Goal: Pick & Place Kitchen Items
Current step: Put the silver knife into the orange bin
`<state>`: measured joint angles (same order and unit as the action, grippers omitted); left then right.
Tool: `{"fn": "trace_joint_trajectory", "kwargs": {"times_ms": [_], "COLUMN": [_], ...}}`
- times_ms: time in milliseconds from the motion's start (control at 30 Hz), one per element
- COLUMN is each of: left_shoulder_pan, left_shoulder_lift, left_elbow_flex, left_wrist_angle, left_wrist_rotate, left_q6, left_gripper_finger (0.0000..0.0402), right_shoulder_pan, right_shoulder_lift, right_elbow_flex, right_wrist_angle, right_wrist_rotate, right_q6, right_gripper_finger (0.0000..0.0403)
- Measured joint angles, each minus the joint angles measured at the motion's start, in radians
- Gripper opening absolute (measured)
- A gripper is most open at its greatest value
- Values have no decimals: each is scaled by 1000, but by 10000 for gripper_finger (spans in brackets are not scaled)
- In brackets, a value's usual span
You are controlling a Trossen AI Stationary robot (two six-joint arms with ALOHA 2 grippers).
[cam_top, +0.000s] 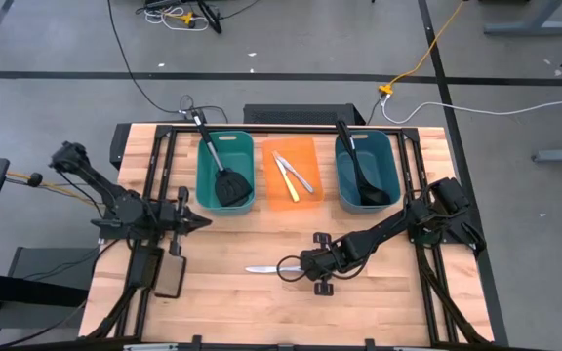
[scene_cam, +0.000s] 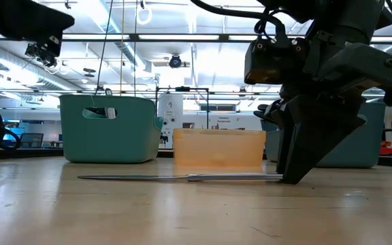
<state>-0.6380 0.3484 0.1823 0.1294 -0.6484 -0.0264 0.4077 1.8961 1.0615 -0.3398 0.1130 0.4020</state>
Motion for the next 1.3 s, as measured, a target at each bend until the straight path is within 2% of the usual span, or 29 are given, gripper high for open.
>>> {"fn": "trace_joint_trajectory", "kwargs": {"times_ms": [467,767,967,1100,1200,1300], "left_shoulder_pan": [0,0,0,0,0,0], "left_shoulder_lift": [-22,-22,-22,-22,-22,-22], "left_elbow_flex": [-11,-11,-10,-10,-10,-10], "left_wrist_angle": [-35,-38,-55,-65,-69,-70], "left_wrist_rotate": [-14,-3,14,10,10,9], "left_q6": [26,20,21,16,8,6], "left_gripper_finger": [7,17,17,18,18,18], "right_shoulder_pan": [-3,3,8,-1,-10,-23], "right_shoulder_lift": [-51,-125,-250,-371,-490,-638], "right_elbow_flex": [-3,-3,-2,-23,-80,-172], "right_wrist_angle": [42,46,100,94,100,199], "right_wrist_rotate": [46,72,78,156,214,224], "right_q6": [-42,-77,-182,-229,-251,-271], "right_gripper_finger": [85,85,85,85,86,88]}}
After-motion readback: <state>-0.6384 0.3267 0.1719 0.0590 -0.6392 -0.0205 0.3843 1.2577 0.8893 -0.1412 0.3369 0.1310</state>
